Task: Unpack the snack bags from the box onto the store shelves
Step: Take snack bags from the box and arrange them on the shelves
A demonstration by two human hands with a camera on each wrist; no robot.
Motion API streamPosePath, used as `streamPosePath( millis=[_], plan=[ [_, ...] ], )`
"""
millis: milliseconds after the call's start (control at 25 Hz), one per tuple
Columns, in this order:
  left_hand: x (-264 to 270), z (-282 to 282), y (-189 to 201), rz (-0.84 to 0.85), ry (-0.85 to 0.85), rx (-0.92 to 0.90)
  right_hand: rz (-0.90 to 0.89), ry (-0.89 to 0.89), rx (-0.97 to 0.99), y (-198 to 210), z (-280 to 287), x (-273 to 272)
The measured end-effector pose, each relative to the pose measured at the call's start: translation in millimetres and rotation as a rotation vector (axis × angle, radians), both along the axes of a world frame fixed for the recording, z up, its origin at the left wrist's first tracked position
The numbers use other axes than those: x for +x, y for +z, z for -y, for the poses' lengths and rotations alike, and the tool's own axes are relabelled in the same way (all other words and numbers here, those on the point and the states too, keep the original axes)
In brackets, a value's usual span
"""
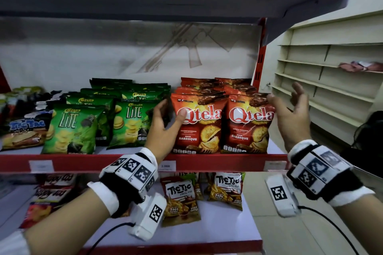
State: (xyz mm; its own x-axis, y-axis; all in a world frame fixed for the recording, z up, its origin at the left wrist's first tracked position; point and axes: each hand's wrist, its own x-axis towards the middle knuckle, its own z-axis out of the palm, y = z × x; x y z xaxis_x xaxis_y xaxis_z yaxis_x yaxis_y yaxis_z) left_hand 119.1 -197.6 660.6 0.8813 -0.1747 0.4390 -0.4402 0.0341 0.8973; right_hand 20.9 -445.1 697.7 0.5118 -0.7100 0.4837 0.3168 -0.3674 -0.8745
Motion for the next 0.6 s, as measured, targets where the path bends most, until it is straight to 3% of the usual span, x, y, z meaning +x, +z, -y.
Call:
streamPosePath(
  millis=[280, 600],
  plan=[
    [2, -40, 0, 0.123, 0.137, 0.059, 0.077, -0.102, -0.199, -5, -76, -20],
    [-21, -119, -1, 0.155, 0.109, 0.081, 0.053, -0.109, -0.319, -23, -185, -44]
  ],
)
